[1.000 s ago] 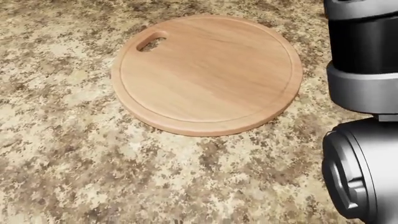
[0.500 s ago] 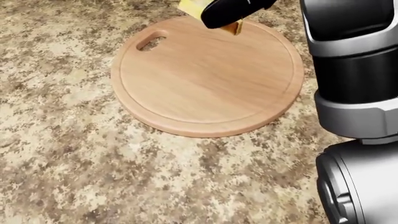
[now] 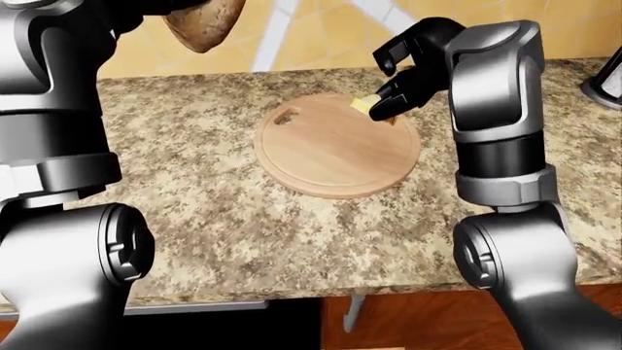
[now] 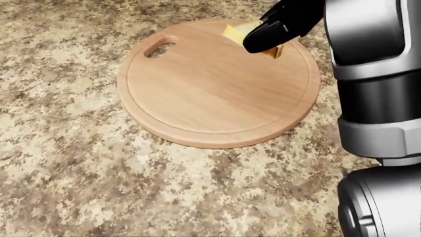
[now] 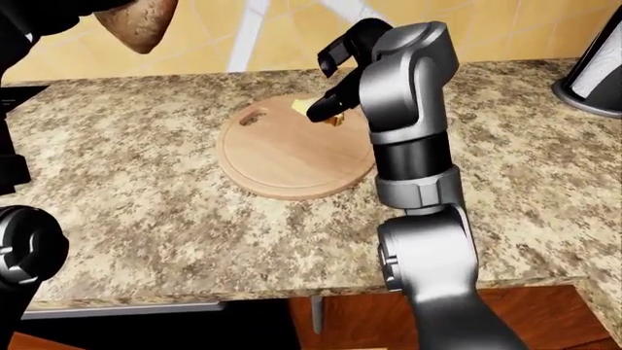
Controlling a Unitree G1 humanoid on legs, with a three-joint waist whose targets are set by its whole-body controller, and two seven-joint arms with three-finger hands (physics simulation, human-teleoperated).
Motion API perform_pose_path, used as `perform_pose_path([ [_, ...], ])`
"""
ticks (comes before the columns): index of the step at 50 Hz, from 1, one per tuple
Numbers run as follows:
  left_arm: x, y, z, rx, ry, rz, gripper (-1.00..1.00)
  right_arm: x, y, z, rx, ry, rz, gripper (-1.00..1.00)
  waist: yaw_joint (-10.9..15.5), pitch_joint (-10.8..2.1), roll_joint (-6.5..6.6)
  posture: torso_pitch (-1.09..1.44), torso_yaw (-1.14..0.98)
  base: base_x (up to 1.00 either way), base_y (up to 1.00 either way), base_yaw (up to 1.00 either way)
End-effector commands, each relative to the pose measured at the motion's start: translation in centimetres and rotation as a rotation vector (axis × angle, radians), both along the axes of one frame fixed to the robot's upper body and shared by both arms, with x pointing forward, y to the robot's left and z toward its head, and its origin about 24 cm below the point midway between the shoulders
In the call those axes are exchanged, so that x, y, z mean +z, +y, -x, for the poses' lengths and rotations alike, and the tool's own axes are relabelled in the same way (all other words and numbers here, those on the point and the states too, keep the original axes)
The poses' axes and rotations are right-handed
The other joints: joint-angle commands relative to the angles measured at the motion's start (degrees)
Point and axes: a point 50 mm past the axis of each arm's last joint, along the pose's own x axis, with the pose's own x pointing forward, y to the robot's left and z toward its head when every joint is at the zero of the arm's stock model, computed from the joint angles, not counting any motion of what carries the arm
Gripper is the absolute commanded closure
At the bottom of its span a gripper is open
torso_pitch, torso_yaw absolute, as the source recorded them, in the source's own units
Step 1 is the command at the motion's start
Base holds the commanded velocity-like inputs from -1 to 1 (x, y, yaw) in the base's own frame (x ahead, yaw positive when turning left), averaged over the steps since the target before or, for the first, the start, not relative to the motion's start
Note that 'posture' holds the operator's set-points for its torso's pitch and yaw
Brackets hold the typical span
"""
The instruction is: Place all breads on the cutting board.
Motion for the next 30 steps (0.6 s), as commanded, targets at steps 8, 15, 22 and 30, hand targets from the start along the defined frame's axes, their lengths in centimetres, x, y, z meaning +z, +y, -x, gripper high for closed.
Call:
perform_pose_path([
  [8,2.4,0.0,1.0,-0.001,-0.107,-0.002,0.07,1.3,0.5,-0.6,-0.013,-0.145,0.062,1.00,0.01,-2.08,0.12,0.00,0.00,0.00,0.00,0.00],
  [15,2.4,0.1,1.0,-0.002,-0.105,0.004,0.07,0.6,0.8,-1.2,-0.012,-0.145,0.101,1.00,0.05,-2.15,0.07,0.00,0.00,0.00,0.00,0.00],
  [22,2.5,0.0,1.0,-0.003,-0.107,0.005,0.07,0.1,0.9,-1.6,-0.004,-0.136,0.152,1.00,0.10,-2.20,0.00,0.00,0.00,0.00,0.00,0.00],
  [30,2.5,0.1,1.0,-0.003,-0.107,0.005,0.07,-0.4,0.8,-1.9,-0.007,-0.139,0.210,1.00,0.16,-2.21,-0.04,0.00,0.00,0.00,0.00,0.00],
])
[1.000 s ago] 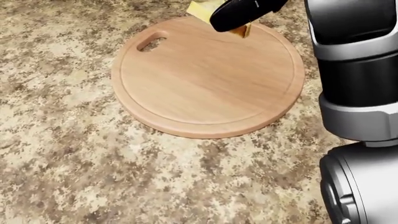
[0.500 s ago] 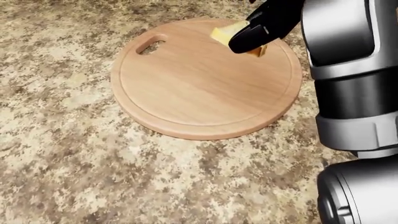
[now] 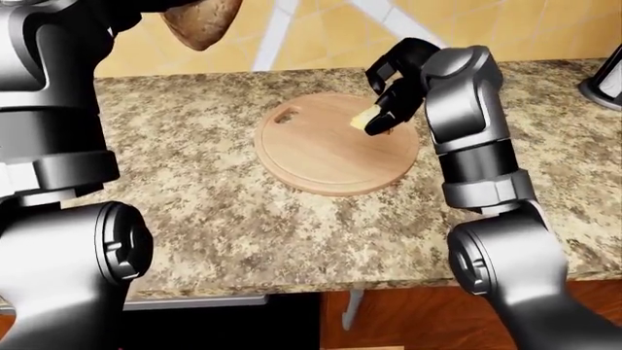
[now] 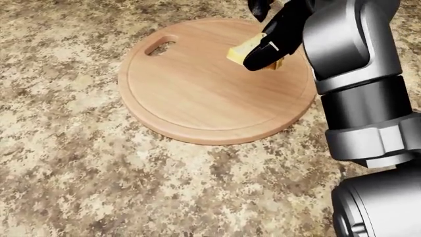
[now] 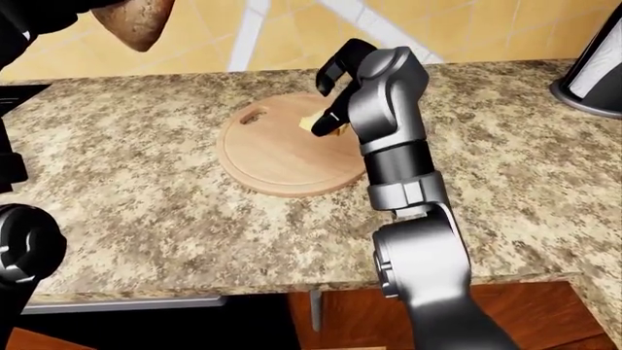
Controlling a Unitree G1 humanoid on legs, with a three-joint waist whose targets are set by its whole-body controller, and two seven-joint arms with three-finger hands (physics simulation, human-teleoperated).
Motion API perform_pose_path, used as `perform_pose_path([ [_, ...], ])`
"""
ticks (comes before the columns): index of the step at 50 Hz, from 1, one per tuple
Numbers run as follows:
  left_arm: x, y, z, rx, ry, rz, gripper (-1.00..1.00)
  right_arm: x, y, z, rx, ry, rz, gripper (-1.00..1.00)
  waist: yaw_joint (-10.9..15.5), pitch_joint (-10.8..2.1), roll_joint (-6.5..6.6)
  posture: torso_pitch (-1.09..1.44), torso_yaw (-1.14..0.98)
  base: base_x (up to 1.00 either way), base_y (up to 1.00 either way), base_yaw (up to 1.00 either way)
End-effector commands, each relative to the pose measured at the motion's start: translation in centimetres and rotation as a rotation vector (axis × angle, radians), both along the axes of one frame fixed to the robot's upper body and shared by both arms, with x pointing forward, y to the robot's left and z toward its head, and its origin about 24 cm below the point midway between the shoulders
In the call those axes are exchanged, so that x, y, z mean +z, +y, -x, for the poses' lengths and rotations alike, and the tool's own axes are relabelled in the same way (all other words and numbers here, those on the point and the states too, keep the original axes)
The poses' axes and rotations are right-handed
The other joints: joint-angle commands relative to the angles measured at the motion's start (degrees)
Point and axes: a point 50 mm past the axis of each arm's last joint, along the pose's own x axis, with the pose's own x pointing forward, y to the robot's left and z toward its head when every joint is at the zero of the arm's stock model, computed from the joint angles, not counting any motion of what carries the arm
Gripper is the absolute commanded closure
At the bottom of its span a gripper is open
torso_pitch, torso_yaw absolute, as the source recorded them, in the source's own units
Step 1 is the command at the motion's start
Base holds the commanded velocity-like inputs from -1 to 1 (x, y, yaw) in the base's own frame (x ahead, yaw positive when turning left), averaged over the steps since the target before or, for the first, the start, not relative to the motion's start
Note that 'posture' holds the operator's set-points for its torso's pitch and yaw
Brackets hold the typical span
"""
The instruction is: Place all breads on the cutting board.
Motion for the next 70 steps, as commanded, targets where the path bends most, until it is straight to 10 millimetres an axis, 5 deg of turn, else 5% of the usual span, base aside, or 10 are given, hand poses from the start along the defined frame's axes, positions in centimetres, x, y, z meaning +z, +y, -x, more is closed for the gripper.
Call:
perform_pose_path([
  [1,2.4,-0.1,1.1,-0.003,-0.105,-0.006,0.07,2.2,0.3,0.5,0.009,-0.093,0.022,1.00,-0.02,-1.93,0.15,0.00,0.00,0.00,0.00,0.00],
  [39,2.6,0.0,1.2,-0.003,-0.108,-0.001,0.08,-0.8,0.1,-1.3,-0.015,-0.099,0.097,1.00,0.04,-2.26,0.07,0.00,0.00,0.00,0.00,0.00],
  [40,2.6,0.0,1.2,-0.003,-0.108,-0.001,0.07,-0.8,0.1,-1.3,-0.015,-0.098,0.095,0.71,0.05,-2.24,0.06,0.00,0.00,0.00,0.00,0.00],
  [41,2.6,0.0,1.2,-0.004,-0.108,-0.001,0.07,-0.8,0.2,-1.3,-0.014,-0.096,0.095,0.18,0.05,-2.23,0.06,0.00,0.00,0.00,0.00,0.00],
  [42,2.5,0.0,1.1,-0.005,-0.108,-0.001,0.07,-0.9,0.2,-1.3,-0.014,-0.093,0.088,0.08,0.06,-2.22,0.06,0.00,0.00,0.00,0.00,0.00],
  [55,2.6,-0.1,1.3,-0.005,-0.107,0.001,0.07,-1.2,0.4,-1.4,-0.013,-0.092,0.089,0.03,0.04,-2.25,0.05,0.00,0.00,0.00,0.00,0.00],
  [57,2.5,-0.1,1.2,-0.006,-0.108,0.001,0.07,-1.2,0.4,-1.4,-0.014,-0.093,0.090,-0.07,0.06,-2.24,0.06,0.00,0.00,0.00,0.00,0.00],
  [59,2.5,-0.1,1.2,-0.007,-0.107,0.001,0.07,-1.3,0.5,-1.4,-0.013,-0.091,0.087,-0.95,0.08,-2.22,0.07,0.00,0.00,0.00,0.00,0.00],
  [70,2.2,-0.5,1.2,-0.017,-0.103,-0.005,0.07,-0.7,0.4,-1.4,-0.020,-0.105,0.078,-1.00,0.09,-2.29,0.04,0.00,0.00,0.00,0.00,0.00],
])
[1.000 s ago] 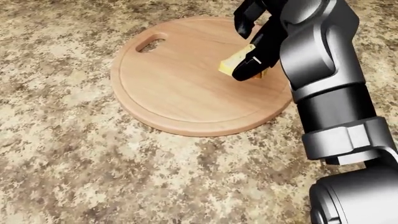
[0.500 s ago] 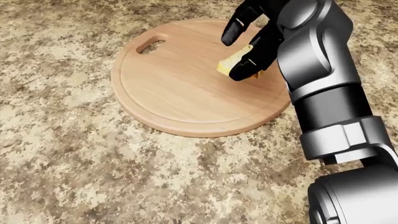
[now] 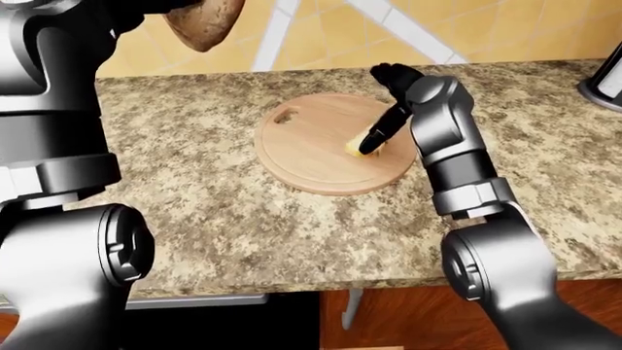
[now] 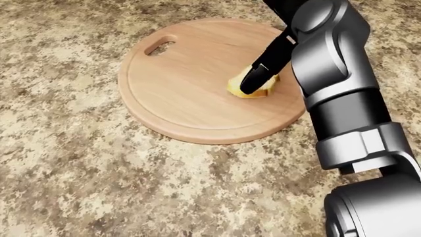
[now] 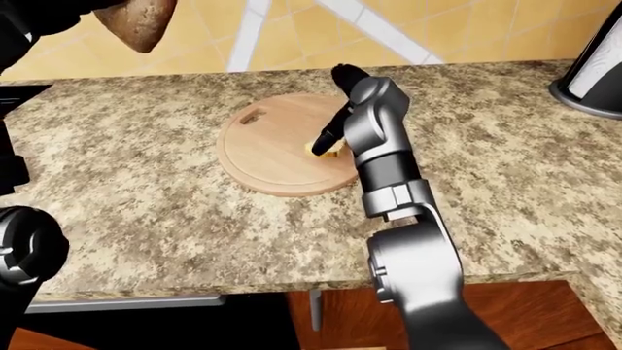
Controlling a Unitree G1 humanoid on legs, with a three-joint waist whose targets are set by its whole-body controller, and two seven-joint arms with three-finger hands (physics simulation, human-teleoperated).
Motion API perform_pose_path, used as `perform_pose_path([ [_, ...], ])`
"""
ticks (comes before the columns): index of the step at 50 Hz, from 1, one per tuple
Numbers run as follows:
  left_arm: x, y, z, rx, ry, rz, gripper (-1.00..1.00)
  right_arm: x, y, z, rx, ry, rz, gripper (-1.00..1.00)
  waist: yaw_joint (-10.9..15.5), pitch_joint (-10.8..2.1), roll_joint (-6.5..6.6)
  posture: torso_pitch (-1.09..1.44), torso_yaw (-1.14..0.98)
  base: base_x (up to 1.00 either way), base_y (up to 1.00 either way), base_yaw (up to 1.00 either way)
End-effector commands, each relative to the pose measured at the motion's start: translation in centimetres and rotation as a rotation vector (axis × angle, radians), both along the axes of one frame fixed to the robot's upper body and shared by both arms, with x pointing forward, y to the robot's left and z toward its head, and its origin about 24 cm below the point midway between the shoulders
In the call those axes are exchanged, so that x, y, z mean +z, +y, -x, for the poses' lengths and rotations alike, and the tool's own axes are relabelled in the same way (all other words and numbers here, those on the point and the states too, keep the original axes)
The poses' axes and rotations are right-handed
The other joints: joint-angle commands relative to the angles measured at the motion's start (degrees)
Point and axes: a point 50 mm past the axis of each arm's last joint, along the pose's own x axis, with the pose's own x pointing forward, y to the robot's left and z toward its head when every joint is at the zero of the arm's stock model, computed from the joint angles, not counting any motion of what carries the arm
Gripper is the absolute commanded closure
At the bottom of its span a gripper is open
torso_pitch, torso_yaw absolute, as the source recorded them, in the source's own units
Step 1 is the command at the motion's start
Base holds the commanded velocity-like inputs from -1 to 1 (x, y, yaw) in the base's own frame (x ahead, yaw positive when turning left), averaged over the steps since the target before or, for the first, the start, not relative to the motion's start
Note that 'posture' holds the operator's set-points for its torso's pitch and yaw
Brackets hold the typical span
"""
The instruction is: Place all breads on the cutting board.
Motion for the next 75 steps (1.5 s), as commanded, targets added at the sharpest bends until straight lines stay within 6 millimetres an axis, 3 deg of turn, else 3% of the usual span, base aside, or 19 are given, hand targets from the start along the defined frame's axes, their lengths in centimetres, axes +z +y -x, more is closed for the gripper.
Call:
perform_pose_path([
  [1,2.1,-0.4,1.0,-0.013,-0.098,-0.014,0.07,3.6,0.4,0.4,0.013,-0.121,0.005,-1.00,-0.05,-2.06,0.12,0.00,0.00,0.00,0.00,0.00],
  [5,1.4,-1.1,0.8,-0.037,-0.080,-0.036,0.06,5.0,0.5,0.3,0.010,-0.137,-0.010,-1.00,-0.05,-2.02,0.21,0.00,0.00,0.00,0.00,0.00],
  [13,-1.7,-3.5,0.3,-0.103,-0.017,-0.056,0.04,9.3,-0.6,1.0,-0.045,-0.184,-0.274,-1.00,0.10,-1.88,0.00,0.00,0.00,0.00,0.00,0.00],
  [16,-2.5,-4.3,0.2,-0.121,0.002,-0.077,0.04,11.1,-1.2,1.4,-0.073,-0.229,-0.312,-1.00,0.12,-1.89,-0.18,0.00,0.00,0.00,0.00,0.00],
  [24,-4.2,-6.0,0.2,-0.159,0.038,-0.107,0.04,13.7,-1.5,2.4,-0.073,-0.269,-0.349,-1.00,0.25,-1.73,-0.61,0.00,0.00,0.00,0.00,0.00],
  [39,-4.5,-9.6,-1.5,-0.228,0.061,-0.249,0.04,13.6,-2.5,3.0,-0.088,-0.280,-0.358,-1.00,0.83,-1.73,-1.50,0.00,0.00,0.00,0.00,0.00],
  [55,-5.7,-11.5,-3.9,-0.231,0.079,-0.449,0.03,13.9,-3.1,3.6,-0.096,-0.290,-0.355,-1.00,1.06,-1.96,-2.24,0.00,0.00,0.00,0.00,0.00],
  [68,-5.9,-14.2,-3.9,-0.297,0.081,-0.511,0.04,13.5,-3.9,4.2,-0.106,-0.293,-0.357,-1.00,1.25,-1.85,-2.87,0.00,0.00,0.00,0.00,0.00],
  [75,-6.7,-14.7,-4.1,-0.291,0.066,-0.658,0.01,13.5,-4.0,4.5,-0.107,-0.296,-0.359,-1.00,1.26,-1.88,-2.95,0.00,0.00,0.00,0.00,0.00],
])
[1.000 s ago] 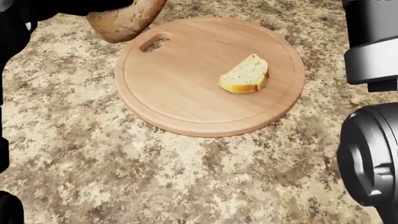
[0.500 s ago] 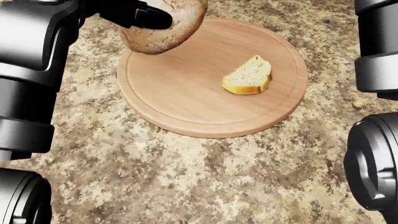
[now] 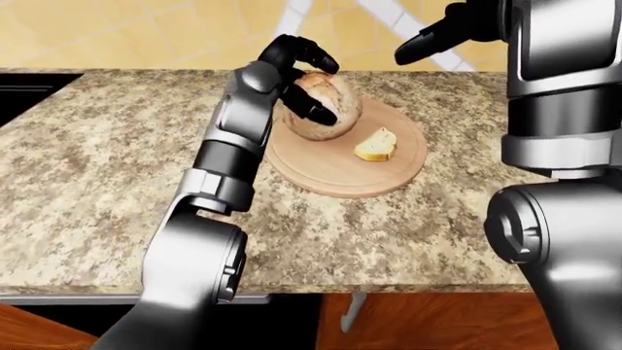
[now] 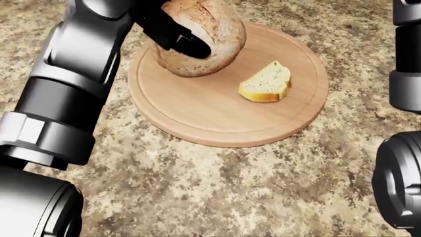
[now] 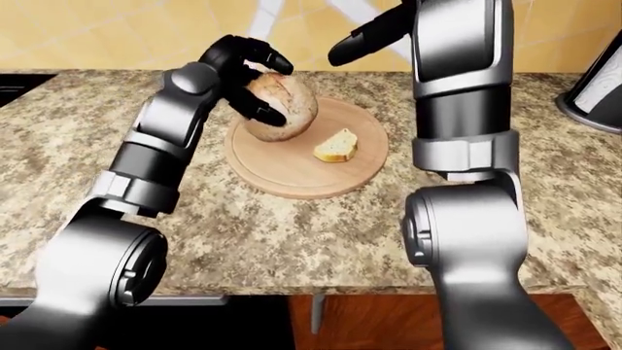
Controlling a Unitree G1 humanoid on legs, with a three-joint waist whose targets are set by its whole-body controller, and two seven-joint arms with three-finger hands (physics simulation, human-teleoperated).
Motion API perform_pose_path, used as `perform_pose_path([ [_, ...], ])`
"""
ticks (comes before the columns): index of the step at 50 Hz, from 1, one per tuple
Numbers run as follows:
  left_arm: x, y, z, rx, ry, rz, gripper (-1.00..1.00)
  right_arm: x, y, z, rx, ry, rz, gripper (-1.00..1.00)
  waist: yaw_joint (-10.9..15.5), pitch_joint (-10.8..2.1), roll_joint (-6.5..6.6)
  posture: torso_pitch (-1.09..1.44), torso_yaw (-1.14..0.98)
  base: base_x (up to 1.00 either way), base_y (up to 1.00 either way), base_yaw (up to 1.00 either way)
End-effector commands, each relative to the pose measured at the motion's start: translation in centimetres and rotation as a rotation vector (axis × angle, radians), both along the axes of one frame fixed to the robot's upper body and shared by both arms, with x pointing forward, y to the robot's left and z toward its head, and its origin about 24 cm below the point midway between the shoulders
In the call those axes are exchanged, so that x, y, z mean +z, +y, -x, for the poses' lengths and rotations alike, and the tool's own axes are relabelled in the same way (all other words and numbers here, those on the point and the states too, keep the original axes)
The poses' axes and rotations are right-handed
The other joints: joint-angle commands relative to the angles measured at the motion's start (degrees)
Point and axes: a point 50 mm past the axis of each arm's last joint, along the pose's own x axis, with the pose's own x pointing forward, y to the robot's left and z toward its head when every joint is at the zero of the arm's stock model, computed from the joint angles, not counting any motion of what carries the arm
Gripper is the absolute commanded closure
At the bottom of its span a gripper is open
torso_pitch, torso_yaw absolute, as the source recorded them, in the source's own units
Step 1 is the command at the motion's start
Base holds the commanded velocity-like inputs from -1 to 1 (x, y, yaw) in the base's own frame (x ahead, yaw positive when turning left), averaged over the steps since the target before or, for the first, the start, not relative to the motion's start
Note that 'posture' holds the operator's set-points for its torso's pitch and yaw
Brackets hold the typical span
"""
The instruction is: Place all breads on the cutting board.
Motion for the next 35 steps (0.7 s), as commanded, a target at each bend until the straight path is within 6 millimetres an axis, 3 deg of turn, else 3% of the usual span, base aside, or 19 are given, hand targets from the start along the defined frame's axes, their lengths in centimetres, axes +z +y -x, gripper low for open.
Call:
perform_pose_path([
  [1,2.9,-0.2,0.4,-0.011,-0.143,-0.056,0.01,2.1,0.1,0.9,0.003,-0.088,0.014,-1.00,0.09,-1.98,-0.24,0.00,0.00,0.00,0.00,0.00],
  [30,1.8,-1.9,0.0,-0.046,-0.107,-0.106,-0.13,1.7,0.3,1.2,0.011,-0.087,0.009,-1.00,0.13,-2.15,-0.57,0.00,0.00,0.00,0.00,0.00],
  [33,1.9,-2.1,0.0,-0.054,-0.105,-0.106,-0.47,1.7,0.3,1.2,0.011,-0.087,0.009,-1.00,0.13,-2.16,-0.57,0.00,0.00,0.00,0.00,0.00],
  [35,1.8,-2.2,0.1,-0.061,-0.100,-0.111,-0.87,1.7,0.3,1.2,0.012,-0.086,0.008,-1.00,0.14,-2.17,-0.58,0.00,0.00,0.00,0.00,0.00],
])
